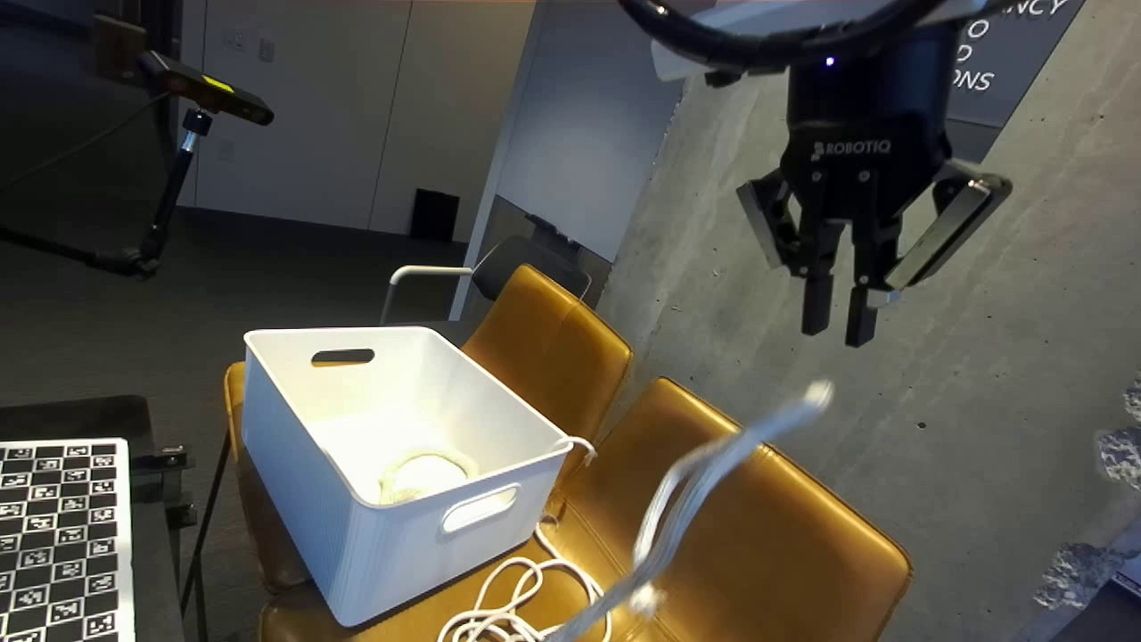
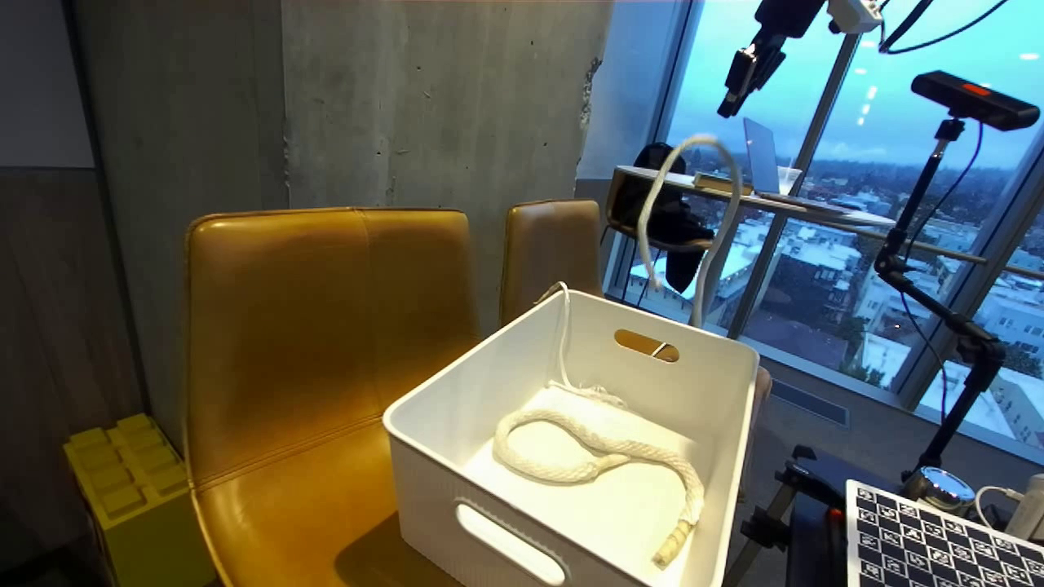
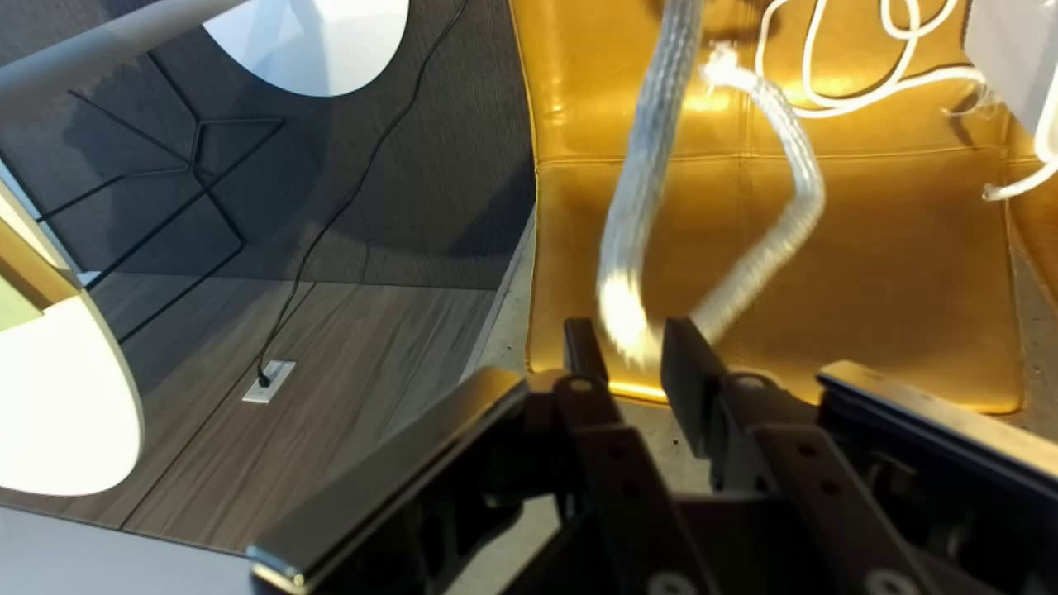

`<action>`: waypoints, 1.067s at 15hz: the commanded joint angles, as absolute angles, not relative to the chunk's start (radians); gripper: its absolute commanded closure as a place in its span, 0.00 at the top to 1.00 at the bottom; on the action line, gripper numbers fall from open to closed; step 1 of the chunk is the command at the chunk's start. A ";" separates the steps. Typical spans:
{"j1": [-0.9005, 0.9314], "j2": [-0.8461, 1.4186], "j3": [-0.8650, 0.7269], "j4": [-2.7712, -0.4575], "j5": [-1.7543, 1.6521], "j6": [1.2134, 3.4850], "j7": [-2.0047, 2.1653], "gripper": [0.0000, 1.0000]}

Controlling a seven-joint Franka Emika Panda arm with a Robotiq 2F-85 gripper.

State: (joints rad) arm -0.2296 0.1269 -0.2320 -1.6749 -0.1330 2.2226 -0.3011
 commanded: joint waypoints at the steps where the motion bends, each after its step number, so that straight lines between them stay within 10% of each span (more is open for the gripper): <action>1: -0.235 0.166 -0.221 -1.670 -0.143 2.221 -0.302 0.58; 7: -0.230 0.216 -0.191 -1.707 -0.108 2.250 -0.315 0.99; 16: -0.225 0.446 -0.081 -1.618 0.051 2.388 -0.301 1.00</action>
